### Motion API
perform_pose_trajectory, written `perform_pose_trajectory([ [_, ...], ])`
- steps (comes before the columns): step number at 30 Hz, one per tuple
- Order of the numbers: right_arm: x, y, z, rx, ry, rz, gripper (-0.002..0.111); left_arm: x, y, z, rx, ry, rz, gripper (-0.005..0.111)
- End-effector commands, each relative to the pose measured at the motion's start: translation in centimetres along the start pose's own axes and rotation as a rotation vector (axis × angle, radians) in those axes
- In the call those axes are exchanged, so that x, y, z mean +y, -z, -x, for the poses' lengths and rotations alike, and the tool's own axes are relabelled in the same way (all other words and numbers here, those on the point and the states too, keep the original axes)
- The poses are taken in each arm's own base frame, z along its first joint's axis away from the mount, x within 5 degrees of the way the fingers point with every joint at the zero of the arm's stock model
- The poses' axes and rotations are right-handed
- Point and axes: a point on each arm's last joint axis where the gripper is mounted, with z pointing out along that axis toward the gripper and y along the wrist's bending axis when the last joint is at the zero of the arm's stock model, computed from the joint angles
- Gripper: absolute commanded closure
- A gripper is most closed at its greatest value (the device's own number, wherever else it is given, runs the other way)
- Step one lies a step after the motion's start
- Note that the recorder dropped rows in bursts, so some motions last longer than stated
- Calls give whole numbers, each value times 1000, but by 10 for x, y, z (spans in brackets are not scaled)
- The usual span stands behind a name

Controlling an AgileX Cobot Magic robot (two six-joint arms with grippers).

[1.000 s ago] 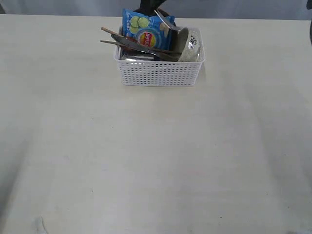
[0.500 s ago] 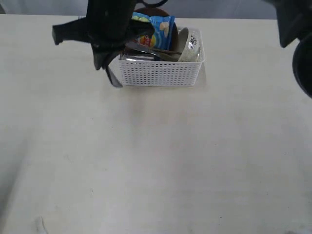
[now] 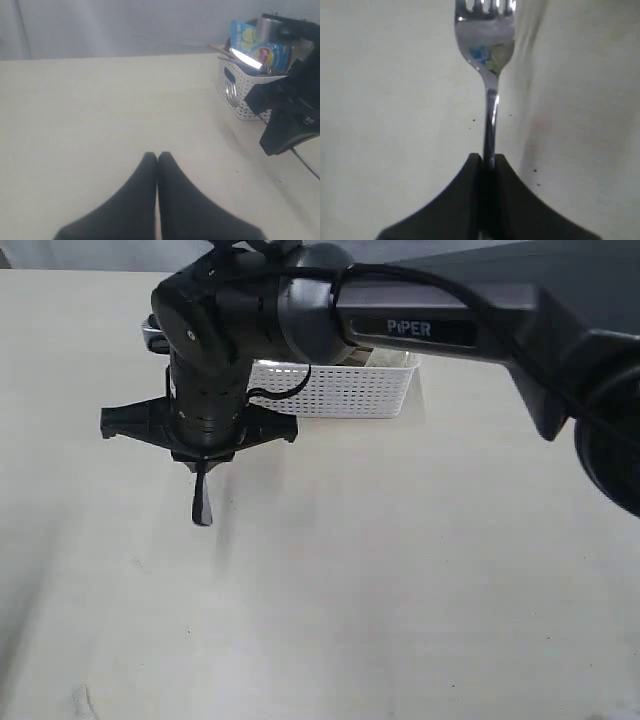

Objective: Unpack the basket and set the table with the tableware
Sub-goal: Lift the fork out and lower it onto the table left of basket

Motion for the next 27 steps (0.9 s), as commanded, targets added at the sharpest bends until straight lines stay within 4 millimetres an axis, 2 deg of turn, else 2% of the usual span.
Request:
perform_pose_trajectory([
  [1, -6, 0, 5, -57, -57, -35, 109, 0, 0, 0, -10, -5, -3, 107],
  [7, -4, 0, 7, -81, -94, -10, 109, 0, 0, 0, -10, -5, -3, 107],
  [17, -6, -33, -5, -6, -117, -45, 109, 0, 0, 0, -10, -5, -3, 107],
  [27, -1, -46, -9, -11, -94, -33, 109, 0, 0, 0, -10, -5, -3, 107],
])
